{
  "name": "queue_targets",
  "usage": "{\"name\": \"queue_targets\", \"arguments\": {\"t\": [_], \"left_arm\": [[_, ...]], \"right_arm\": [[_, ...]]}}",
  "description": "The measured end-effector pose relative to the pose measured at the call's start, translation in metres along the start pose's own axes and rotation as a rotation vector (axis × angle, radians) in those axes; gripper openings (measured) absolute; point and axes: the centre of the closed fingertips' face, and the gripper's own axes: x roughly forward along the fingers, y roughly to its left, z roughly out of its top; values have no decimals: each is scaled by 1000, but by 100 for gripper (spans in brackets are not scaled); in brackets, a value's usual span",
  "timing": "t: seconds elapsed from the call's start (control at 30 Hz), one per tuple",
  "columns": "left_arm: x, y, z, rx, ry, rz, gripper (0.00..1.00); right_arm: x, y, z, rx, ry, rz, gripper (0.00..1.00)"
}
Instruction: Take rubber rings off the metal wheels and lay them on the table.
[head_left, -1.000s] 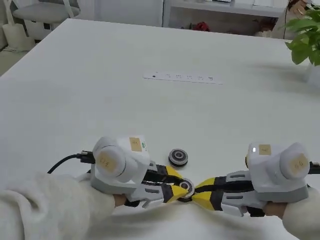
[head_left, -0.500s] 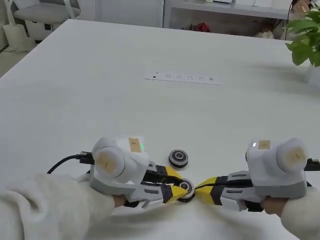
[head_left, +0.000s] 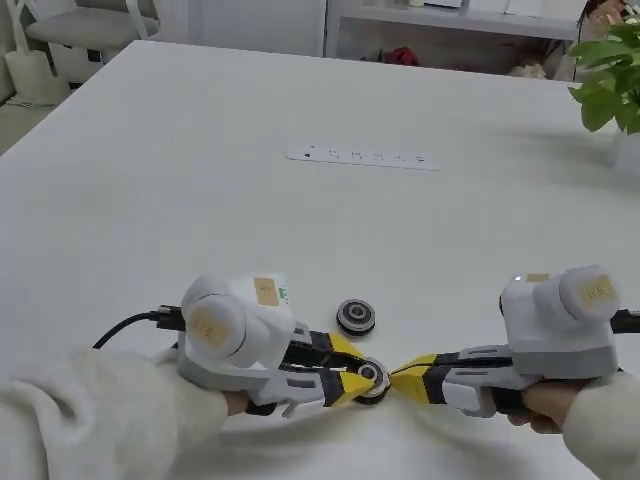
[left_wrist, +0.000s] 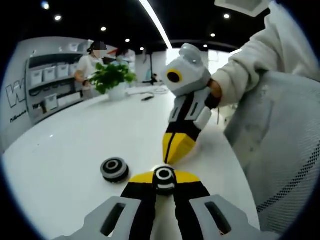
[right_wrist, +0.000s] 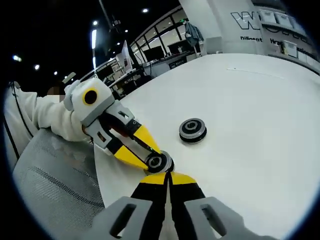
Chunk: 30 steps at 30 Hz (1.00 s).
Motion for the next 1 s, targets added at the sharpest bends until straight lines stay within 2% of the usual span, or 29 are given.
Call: {"name": "queue_targets", "arguments": {"t": [0.23, 0.57, 1.0], "left_arm": [[0, 0, 0, -1, -1, 0, 14], [0, 0, 0, 3, -2, 1, 14], [0, 0, 0, 4, -2, 2, 14]], "right_arm": [[-1, 3, 4, 157, -44, 32, 0], [-1, 14, 6, 183, -55, 41, 0], [0, 17, 9, 183, -58, 49, 0]]}}
